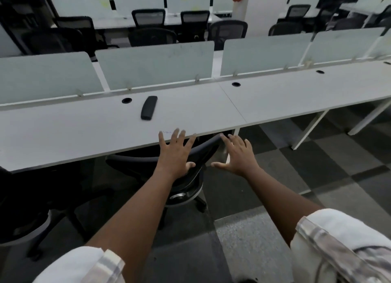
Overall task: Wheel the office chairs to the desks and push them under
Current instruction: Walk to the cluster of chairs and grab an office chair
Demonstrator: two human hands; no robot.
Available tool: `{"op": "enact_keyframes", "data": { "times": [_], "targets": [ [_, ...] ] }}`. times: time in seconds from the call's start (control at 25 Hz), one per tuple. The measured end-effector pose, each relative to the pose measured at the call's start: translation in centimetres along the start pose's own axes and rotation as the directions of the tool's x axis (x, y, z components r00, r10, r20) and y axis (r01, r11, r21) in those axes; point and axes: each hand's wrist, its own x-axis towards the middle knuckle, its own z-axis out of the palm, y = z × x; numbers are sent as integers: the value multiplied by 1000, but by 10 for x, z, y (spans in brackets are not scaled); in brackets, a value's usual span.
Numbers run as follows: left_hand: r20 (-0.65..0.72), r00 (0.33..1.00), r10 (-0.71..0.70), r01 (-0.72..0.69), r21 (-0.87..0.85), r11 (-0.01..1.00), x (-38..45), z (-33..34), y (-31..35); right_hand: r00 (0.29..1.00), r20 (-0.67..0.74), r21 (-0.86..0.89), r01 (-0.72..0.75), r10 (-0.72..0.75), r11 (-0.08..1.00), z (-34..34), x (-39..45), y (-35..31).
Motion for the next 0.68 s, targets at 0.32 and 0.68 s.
{"op": "enact_keyframes", "data": {
  "times": [0.32,0.68],
  "targets": [
    [-18,998,68,-68,39,997,92,-50,126,994,-35,-40,-104,103,994,-48,-47,165],
    [50,934,353,-356,108,928,209,-86,378,884,-93,17,-459,458,888,-80,-145,390]
  ]
}}
